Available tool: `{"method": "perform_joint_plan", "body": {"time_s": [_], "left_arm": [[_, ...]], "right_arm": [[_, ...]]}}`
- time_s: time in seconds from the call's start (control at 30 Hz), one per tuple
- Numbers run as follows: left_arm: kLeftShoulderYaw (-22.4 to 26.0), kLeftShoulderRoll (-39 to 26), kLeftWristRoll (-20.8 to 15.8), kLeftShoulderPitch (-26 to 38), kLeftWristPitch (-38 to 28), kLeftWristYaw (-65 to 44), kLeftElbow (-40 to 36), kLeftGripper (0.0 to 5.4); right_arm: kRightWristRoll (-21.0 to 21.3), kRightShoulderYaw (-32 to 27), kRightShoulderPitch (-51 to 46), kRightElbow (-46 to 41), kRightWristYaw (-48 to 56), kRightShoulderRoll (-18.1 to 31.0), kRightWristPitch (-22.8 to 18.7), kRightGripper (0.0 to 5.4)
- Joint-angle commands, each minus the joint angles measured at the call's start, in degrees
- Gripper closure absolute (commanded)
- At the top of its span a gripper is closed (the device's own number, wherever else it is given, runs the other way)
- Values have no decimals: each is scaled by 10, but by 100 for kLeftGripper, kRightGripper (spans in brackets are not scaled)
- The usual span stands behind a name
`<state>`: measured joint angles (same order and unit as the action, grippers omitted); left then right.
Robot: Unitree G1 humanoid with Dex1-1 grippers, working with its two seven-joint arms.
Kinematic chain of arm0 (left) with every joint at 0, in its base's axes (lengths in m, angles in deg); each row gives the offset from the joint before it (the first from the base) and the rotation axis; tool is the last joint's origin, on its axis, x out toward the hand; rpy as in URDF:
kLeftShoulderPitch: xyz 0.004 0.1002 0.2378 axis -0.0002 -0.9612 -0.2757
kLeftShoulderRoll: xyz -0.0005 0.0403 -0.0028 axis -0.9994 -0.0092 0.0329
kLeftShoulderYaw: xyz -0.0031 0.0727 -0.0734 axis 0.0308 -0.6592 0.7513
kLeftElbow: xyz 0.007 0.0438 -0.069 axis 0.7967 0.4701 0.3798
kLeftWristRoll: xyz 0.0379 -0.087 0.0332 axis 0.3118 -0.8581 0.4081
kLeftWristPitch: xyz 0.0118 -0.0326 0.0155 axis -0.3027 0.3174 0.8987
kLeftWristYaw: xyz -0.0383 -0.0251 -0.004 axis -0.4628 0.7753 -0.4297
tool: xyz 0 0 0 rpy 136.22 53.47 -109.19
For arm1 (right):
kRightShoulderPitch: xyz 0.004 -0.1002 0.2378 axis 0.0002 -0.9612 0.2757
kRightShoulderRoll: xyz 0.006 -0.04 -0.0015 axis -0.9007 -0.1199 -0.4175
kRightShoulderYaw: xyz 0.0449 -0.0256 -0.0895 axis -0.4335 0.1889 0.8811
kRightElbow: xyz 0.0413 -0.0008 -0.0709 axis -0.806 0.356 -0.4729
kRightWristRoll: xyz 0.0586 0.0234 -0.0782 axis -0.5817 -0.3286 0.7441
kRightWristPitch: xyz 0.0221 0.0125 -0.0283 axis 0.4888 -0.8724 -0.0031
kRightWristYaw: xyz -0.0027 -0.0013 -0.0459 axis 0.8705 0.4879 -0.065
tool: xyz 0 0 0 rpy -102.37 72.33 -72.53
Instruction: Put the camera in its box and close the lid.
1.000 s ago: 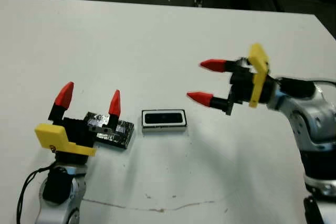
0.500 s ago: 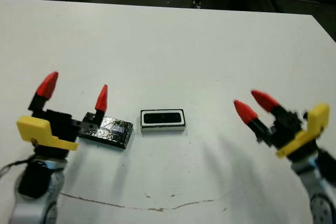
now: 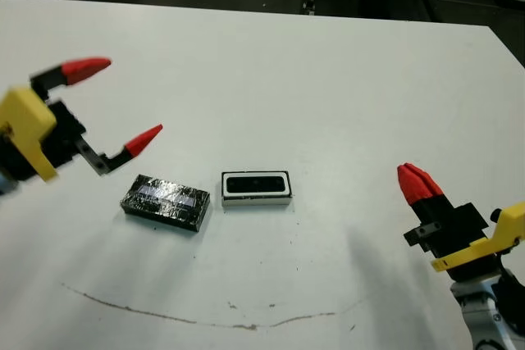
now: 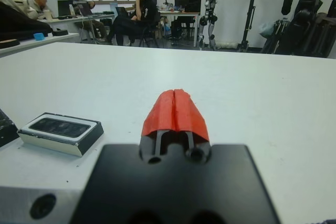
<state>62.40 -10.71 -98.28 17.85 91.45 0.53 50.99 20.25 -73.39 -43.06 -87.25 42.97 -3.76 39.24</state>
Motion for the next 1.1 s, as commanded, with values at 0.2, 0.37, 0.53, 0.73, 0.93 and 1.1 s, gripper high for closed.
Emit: {"method": "perform_joint_plan", "body": {"time_s": [0.2,0.37,0.53,0.73,0.93,1.1], "left_arm": [[-137,-31,18,187,-29,-278,187,0],[-189,0,7,224,-84,-354,249,0],[-257,-7,-63,238,-77,-357,257,0],[-331,-34,-88,255,-52,-357,213,0],[-410,-52,-65,276,8,-357,177,0],[-415,-45,-3,268,69,-357,149,0]], "right_arm": [[-7,10,-2,11,-20,-1,2,539],[-4,13,-5,5,-31,4,-3,539],[-6,15,-5,5,-33,10,-2,539],[-5,14,-6,5,-37,14,-5,539],[-7,15,-5,5,-39,15,-6,539],[-11,13,-1,8,-34,19,-3,539]]}}
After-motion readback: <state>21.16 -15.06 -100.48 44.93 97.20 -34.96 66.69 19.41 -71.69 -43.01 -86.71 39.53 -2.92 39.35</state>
